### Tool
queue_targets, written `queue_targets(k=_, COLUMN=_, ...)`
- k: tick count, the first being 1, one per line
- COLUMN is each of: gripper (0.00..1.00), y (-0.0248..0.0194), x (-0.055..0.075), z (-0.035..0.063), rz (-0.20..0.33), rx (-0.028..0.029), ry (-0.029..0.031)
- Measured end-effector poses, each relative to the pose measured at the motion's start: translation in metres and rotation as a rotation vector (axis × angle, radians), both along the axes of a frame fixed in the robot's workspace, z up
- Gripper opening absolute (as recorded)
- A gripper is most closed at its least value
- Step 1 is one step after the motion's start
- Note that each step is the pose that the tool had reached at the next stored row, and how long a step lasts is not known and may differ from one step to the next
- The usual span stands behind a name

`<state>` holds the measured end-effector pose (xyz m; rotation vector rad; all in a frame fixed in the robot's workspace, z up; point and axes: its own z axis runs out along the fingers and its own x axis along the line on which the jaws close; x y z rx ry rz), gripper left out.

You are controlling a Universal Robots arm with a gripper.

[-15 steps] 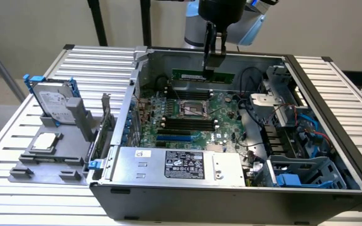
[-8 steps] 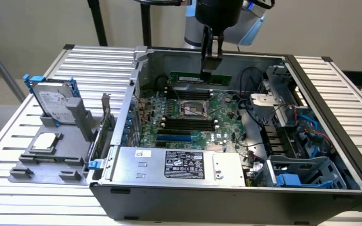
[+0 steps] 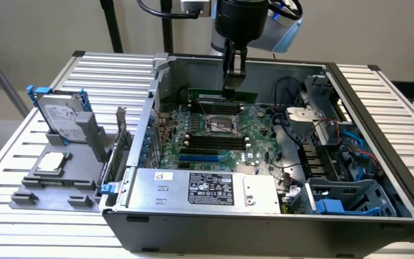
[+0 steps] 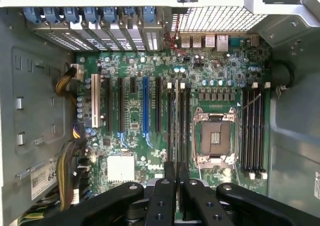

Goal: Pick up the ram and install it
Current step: 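Insert the ram into the slot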

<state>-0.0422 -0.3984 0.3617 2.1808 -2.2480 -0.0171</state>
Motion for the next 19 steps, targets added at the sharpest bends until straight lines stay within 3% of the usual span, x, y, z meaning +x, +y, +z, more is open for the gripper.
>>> queue_targets(k=19, gripper=0.13, y=-0.0006, x=0.002, z=-0.0346, rz=0.000, rx=-0.0001, ry=0.0000)
